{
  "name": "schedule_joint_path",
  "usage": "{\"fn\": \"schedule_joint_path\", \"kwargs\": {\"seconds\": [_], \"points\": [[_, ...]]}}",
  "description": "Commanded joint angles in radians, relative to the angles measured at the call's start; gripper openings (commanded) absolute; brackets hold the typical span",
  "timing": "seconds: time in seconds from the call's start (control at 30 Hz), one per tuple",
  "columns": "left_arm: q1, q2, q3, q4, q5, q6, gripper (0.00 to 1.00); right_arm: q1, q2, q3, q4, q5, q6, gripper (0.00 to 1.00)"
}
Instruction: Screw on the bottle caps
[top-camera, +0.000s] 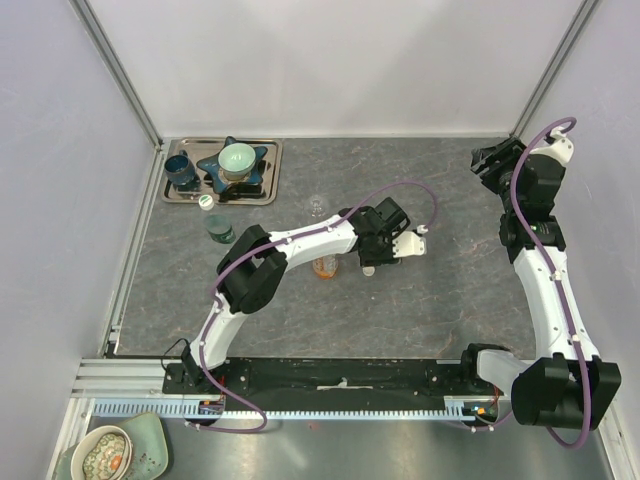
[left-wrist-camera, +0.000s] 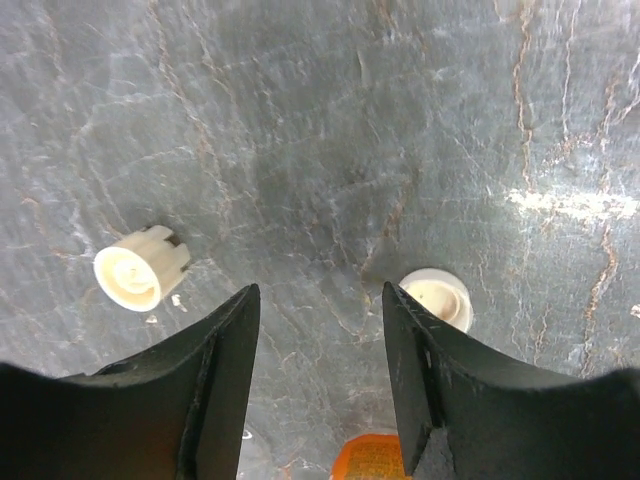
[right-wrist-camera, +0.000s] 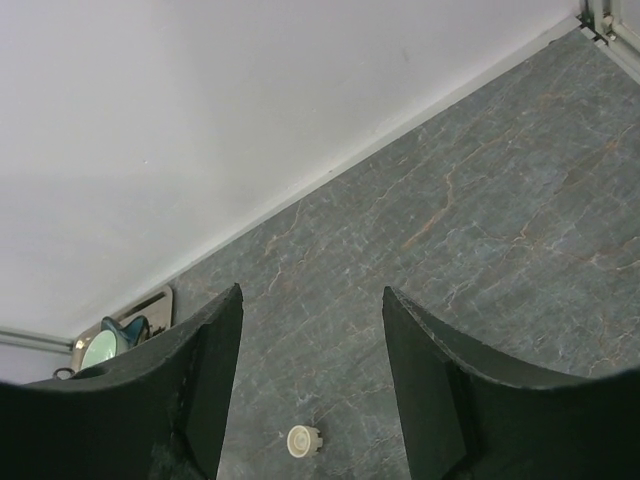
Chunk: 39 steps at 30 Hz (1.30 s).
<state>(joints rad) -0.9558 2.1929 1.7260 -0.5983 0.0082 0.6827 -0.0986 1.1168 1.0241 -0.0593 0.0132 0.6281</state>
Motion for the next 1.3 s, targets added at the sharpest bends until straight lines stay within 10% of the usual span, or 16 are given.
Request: {"fn": "schedule_joint_path", "kwargs": {"seconds": [0.0,1.27], "points": [[0.002,-0.035,0.110,-0.037,0.035,0.021,0.59,-0.004,-0.006,0.031,0.052,-0.047,0.019,0.66],[0.009,0.033,0.089,-0.121,0.081,0.031,0.59,-0.001,-0.040,-0.010,0.111,-0.099,0.036,0.66]]}}
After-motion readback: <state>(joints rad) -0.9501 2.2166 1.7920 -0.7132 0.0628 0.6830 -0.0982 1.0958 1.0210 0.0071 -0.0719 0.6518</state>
